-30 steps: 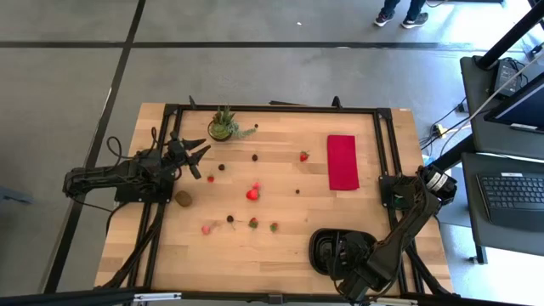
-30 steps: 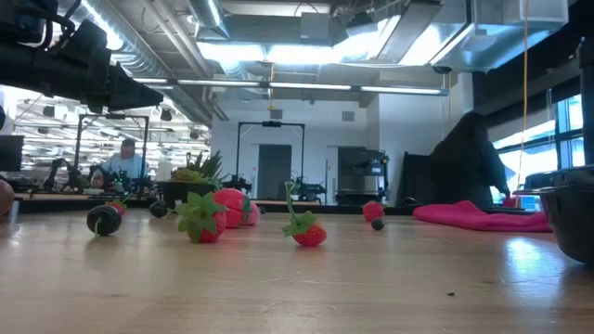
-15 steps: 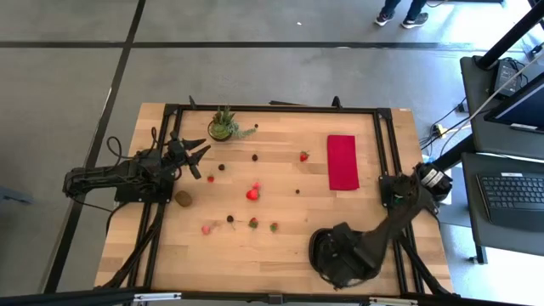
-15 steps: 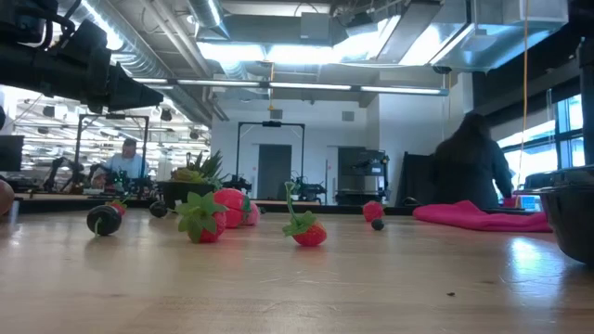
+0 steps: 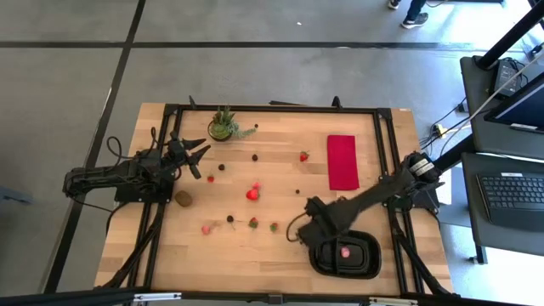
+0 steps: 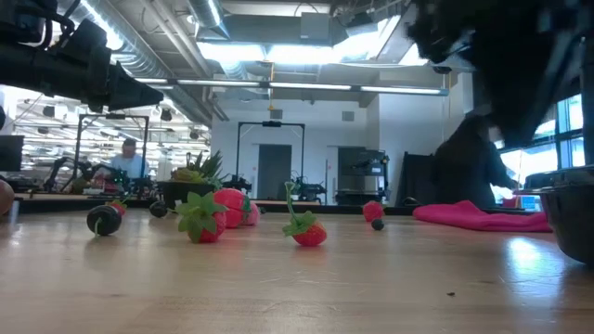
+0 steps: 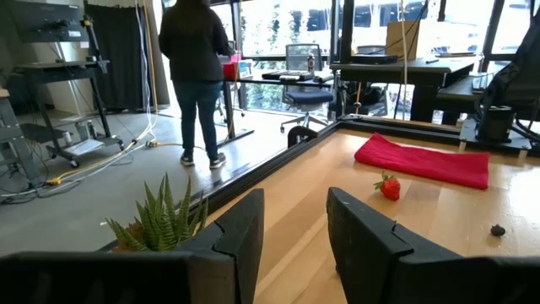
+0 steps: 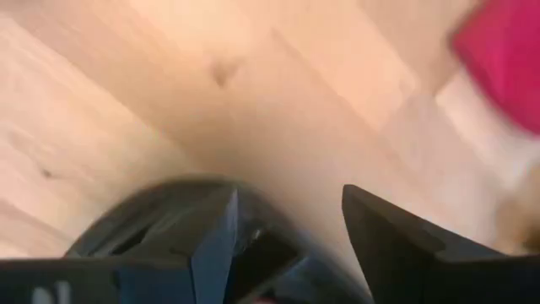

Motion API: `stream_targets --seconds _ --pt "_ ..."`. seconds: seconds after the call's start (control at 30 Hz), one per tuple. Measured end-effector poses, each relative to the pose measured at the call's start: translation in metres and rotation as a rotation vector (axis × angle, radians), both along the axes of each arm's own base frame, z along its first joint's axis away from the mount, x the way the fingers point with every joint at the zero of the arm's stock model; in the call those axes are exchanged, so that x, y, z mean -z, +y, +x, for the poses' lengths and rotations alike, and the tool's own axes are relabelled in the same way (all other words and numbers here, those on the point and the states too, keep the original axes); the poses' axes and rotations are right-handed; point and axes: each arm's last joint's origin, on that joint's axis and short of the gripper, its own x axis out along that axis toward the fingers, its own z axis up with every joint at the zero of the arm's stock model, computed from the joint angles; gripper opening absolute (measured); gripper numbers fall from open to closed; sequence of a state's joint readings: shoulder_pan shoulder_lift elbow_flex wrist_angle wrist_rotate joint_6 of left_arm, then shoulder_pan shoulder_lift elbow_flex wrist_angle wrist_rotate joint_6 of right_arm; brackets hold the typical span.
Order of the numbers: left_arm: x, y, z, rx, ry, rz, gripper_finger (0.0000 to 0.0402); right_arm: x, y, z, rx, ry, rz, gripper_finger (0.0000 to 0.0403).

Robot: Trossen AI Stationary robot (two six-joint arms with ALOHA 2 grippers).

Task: Pick and placing Produce into tupperware
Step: Put the blueberry into the left of the black bin

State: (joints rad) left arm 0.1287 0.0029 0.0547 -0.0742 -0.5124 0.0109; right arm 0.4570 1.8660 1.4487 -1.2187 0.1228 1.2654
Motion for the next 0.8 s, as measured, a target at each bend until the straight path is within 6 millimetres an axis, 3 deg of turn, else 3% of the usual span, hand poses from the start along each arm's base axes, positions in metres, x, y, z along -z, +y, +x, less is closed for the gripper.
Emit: stream_targets --seconds 0.27,0.43,0.63,0.8 --pt "0.0 0.0 0.0 0.0 0.0 0.001 0.0124 0.0 -0.046 0.028 -0.133 -0.071 -0.033 0.0217" --pt "0.0 0.0 0.0 0.001 0.001 0.001 0.0124 -0.001 -0.079 0.043 -0.128 -0.123 -0.03 0.0217" --pt "0.0 0.0 0.0 0.0 0.001 0.001 0.0124 -0.001 -0.116 0.049 -0.077 -0.126 -0.036 0.0217" --pt "0.0 0.0 0.0 0.0 0.001 0.001 0.0124 -0.001 -0.133 0.054 -0.093 -0.148 -0.005 0.0217"
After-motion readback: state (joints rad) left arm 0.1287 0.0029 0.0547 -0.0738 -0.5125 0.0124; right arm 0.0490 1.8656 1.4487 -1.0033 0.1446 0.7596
